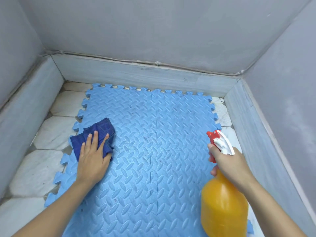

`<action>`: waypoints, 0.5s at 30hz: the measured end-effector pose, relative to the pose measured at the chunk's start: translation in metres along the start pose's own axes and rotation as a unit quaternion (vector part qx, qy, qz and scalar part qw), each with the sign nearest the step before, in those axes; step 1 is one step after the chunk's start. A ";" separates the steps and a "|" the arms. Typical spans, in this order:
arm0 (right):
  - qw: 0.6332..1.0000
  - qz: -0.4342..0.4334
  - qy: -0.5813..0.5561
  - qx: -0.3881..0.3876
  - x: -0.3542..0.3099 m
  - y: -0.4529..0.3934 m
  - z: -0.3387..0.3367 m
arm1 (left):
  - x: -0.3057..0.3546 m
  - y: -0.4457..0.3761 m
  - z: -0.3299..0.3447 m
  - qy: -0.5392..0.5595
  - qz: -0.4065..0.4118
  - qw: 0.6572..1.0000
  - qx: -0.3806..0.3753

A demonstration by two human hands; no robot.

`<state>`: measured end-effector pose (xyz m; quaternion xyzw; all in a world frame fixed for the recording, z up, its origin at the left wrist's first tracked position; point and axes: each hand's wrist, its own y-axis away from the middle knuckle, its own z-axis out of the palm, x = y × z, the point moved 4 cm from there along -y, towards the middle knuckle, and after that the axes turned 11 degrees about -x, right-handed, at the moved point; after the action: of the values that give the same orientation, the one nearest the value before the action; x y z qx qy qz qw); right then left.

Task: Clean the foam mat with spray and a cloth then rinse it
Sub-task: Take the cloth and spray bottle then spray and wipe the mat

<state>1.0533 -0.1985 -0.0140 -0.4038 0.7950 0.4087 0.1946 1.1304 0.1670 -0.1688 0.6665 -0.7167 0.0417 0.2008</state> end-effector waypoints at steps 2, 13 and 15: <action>0.999 0.008 0.026 0.018 0.012 0.005 -0.009 | 0.000 0.000 0.000 -0.010 -0.002 1.000 0.008; 1.000 0.002 0.023 0.020 0.029 0.020 -0.028 | -0.001 0.000 0.002 -0.023 -0.008 1.000 0.009; 0.999 -0.005 0.029 0.020 0.027 0.029 -0.028 | 0.000 0.000 0.001 -0.015 -0.009 1.000 0.009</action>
<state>1.0149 -0.2245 -0.0001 -0.4154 0.8065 0.3799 0.1811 1.1303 0.1670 -0.1699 0.6751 -0.7134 0.0366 0.1842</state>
